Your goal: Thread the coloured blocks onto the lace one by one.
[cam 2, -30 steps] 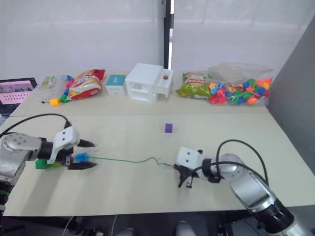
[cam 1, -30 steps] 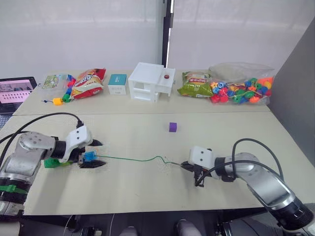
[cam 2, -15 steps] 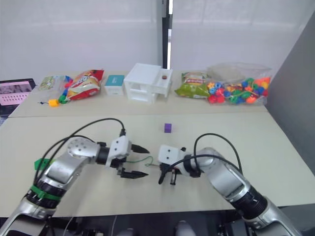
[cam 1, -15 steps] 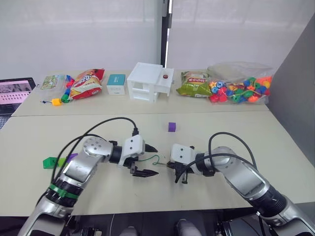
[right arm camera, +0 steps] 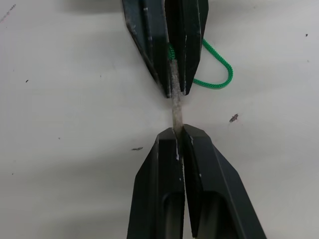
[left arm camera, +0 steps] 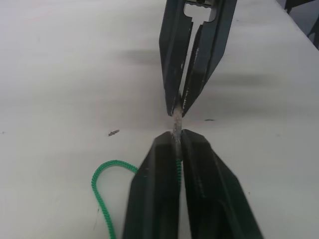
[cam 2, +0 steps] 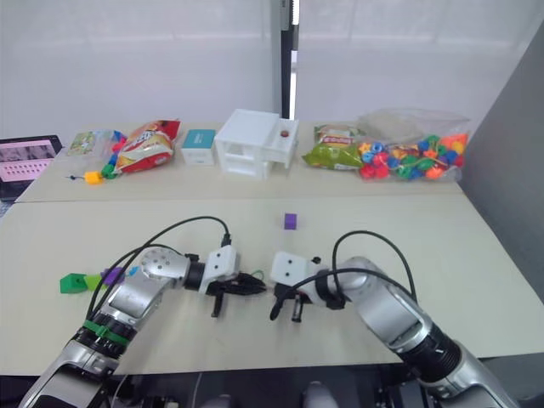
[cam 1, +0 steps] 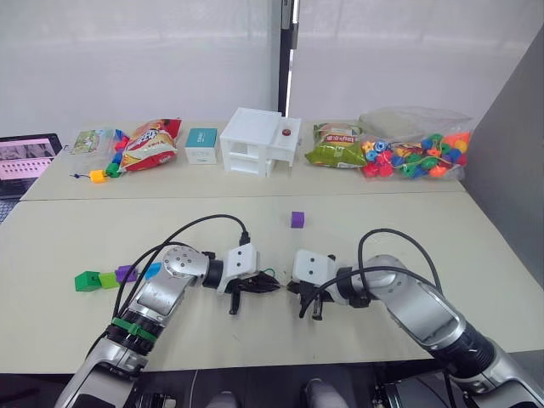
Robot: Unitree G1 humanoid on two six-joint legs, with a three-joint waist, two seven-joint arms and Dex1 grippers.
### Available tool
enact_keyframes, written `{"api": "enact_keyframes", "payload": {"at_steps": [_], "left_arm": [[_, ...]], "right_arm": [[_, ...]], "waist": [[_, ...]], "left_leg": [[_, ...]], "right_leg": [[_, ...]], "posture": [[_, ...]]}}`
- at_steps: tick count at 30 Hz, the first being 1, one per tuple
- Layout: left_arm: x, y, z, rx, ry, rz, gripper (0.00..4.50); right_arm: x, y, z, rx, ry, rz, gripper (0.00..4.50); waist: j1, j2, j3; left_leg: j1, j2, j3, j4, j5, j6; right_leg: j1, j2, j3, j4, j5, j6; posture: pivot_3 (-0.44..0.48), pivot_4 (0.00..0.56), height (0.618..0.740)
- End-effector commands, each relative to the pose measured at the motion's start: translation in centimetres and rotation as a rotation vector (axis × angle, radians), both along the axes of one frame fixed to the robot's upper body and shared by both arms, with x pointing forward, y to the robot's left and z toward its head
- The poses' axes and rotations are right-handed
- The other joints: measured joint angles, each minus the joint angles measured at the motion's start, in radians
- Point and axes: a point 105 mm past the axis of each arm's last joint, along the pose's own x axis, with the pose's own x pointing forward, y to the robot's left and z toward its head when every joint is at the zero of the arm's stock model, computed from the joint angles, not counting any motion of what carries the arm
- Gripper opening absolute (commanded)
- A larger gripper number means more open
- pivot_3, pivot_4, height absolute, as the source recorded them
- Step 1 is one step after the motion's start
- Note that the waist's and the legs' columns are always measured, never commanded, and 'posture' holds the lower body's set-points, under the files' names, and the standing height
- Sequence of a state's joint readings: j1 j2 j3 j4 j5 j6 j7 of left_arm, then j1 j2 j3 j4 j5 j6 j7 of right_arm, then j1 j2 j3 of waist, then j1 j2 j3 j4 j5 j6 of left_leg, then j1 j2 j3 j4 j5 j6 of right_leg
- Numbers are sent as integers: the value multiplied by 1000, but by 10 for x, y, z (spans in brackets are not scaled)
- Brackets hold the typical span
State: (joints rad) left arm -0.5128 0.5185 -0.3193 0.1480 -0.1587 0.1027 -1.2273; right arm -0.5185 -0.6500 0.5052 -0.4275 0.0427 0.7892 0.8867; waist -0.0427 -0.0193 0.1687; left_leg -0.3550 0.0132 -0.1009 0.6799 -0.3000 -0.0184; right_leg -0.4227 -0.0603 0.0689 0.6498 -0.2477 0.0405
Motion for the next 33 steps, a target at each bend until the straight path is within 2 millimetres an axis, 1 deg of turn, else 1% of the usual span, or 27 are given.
{"api": "enact_keyframes", "payload": {"at_steps": [1,5,7,9,11,12,14,17,19,20,21,23,25,27,29,31,33], "left_arm": [[5,-1,15,-35,-46,9,46],[4,0,17,-44,-37,14,46],[3,2,18,-49,-28,21,46],[3,8,17,-43,-19,44,0],[3,18,17,-38,-4,81,0],[2,22,17,-37,4,97,0],[1,31,17,-29,14,127,0],[0,42,19,-33,25,187,0],[-1,47,20,-34,32,218,0],[-1,51,21,-33,36,236,0],[-2,53,22,-33,39,251,0],[-3,58,23,-35,44,278,0],[-4,63,24,-31,46,299,0],[-6,68,23,-20,43,318,0],[-8,70,23,-16,41,330,0],[-10,74,24,-18,41,350,0],[-13,79,25,-18,39,372,0]], "right_arm": [[-3,2,5,6,-25,16,0],[-4,1,2,-6,-17,25,0],[-2,0,2,3,-23,2,0],[-1,-5,3,48,-4,-60,692],[-1,-11,12,149,10,-151,1264],[-3,-14,17,199,20,-190,1697],[-1,-21,29,310,20,-284,2323],[19,-40,46,469,-54,-511,3399],[33,-46,47,523,-95,-629,4120],[41,-46,46,561,-110,-691,4394],[47,-44,45,583,-122,-733,4480],[60,-38,37,588,-159,-819,4480],[73,-28,35,647,-188,-890,4480],[84,-16,35,689,-221,-915,4480],[92,-13,36,721,-258,-959,4480],[102,-5,34,738,-274,-973,4480],[112,8,33,753,-279,-969,4480]], "waist": [[0,0,0],[0,0,0],[0,0,0],[0,0,0],[0,0,0],[0,0,0],[-2,0,0],[0,0,0],[0,0,0],[0,0,0],[-2,0,0],[-4,0,0],[-7,0,0],[-12,1,0],[-17,1,0],[-18,1,0],[-20,1,0]], "left_leg": [[0,0,0,0,0,0],[0,0,0,0,0,0],[0,0,0,0,0,0],[0,0,0,0,0,0],[0,0,0,0,0,0],[0,0,0,0,0,0],[0,0,0,-1,0,0],[0,0,-1,0,0,0],[1,0,-1,0,0,-1],[1,0,0,0,0,-1],[1,0,0,-1,0,-1],[1,0,0,-1,0,-1],[1,0,0,-1,1,-1],[1,0,0,-2,1,-1],[1,0,0,-2,1,-2],[1,0,0,-3,1,-2],[1,0,0,-3,1,-3]], "right_leg": [[0,0,0,0,0,0],[0,0,0,0,0,0],[0,0,0,0,0,0],[0,0,0,0,0,0],[0,0,0,0,0,0],[0,0,0,0,0,0],[-1,0,0,0,0,0],[0,0,0,1,0,0],[0,0,0,1,0,0],[0,0,0,1,0,0],[0,0,0,2,0,0],[-2,0,1,5,0,0],[-3,0,1,6,0,0],[-4,0,1,6,0,0],[-4,0,1,7,0,0],[-4,0,1,7,0,0],[-4,-1,1,6,0,0]], "posture": [[0,150,740],[0,150,740],[0,150,740],[0,150,740],[0,150,740],[0,150,740],[0,150,740],[0,150,740],[0,150,740],[0,150,740],[0,150,740],[0,150,740],[0,150,740],[0,150,740],[0,150,740],[0,150,740],[0,150,740]]}}
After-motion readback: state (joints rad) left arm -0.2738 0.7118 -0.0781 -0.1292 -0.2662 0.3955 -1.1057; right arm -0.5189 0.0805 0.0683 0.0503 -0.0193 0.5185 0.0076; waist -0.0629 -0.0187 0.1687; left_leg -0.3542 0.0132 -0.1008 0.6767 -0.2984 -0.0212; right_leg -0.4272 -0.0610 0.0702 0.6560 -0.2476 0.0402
